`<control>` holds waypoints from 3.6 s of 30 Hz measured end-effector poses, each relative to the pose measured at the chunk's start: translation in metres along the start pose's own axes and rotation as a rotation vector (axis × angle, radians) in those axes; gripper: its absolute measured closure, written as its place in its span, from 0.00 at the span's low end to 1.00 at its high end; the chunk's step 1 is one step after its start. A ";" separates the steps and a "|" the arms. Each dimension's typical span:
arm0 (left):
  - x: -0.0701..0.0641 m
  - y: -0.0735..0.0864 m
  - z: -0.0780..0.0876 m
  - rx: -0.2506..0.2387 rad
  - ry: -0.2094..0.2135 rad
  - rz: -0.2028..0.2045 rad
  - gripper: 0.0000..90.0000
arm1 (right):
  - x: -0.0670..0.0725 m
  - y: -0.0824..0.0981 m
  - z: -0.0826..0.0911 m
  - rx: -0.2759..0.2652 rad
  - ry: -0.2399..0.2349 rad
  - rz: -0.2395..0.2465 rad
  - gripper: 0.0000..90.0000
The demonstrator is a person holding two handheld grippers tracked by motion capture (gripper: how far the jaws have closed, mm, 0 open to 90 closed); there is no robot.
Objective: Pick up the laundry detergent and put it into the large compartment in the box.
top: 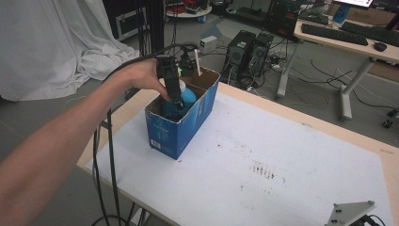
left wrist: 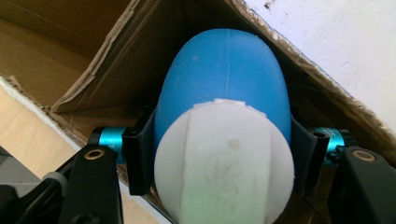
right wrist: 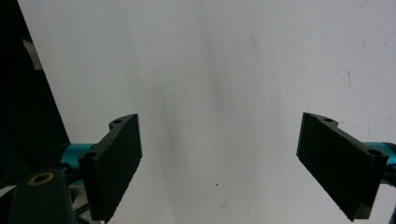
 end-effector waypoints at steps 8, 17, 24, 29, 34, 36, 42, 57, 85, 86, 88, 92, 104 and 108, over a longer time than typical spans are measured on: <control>0.002 0.005 -0.011 -0.003 0.011 -0.009 0.42 | 0.000 -0.001 0.000 -0.001 -0.002 -0.001 0.15; 0.002 0.006 -0.013 -0.011 0.018 -0.024 0.42 | -0.001 -0.002 -0.001 0.005 -0.006 -0.002 0.15; 0.002 0.009 -0.012 0.001 0.016 -0.045 0.42 | -0.001 -0.002 -0.003 0.006 -0.011 -0.002 0.15; -0.001 0.006 -0.013 0.003 0.013 -0.061 0.42 | -0.001 -0.003 -0.003 0.010 -0.012 -0.002 0.15; 0.001 0.004 -0.013 0.016 0.016 -0.042 0.41 | -0.001 -0.003 -0.003 0.006 -0.012 -0.003 0.15; 0.002 0.004 -0.013 0.015 0.017 -0.038 0.41 | -0.001 -0.003 -0.003 0.008 -0.012 0.000 0.15; 0.001 0.003 -0.014 0.021 0.013 -0.036 0.41 | -0.001 -0.002 -0.004 0.008 -0.015 -0.005 0.15; 0.004 0.000 -0.012 0.014 0.030 -0.031 0.33 | 0.002 0.000 -0.005 0.008 -0.021 -0.012 0.15; 0.003 -0.017 0.031 -0.025 0.004 -0.061 0.29 | 0.002 -0.001 -0.005 -0.001 -0.015 -0.006 0.15; 0.002 -0.018 0.033 -0.028 0.000 -0.063 0.29 | 0.002 -0.001 -0.005 -0.003 -0.015 -0.005 0.15; -0.001 -0.022 0.037 -0.034 -0.004 -0.071 0.29 | 0.002 -0.002 -0.005 -0.005 -0.015 -0.004 0.15; -0.011 -0.031 0.047 -0.045 -0.002 -0.107 0.29 | 0.002 -0.001 -0.005 0.000 -0.016 -0.008 0.15; -0.065 -0.067 0.055 -0.066 0.040 -0.253 0.22 | 0.000 -0.002 -0.002 -0.004 -0.012 -0.007 0.15; -0.088 -0.078 0.053 -0.070 0.048 -0.320 0.22 | 0.000 -0.002 -0.001 -0.007 -0.009 -0.008 0.15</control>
Point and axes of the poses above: each handheld gripper's, and its own axes: z roughly backward along the jaws, y roughly out of its underside, x roughly to its left, the point moved 4 cm from there along -z, roughly forward along the jaws, and after that the axes turned 14 degrees about z, right-handed, at the moved point
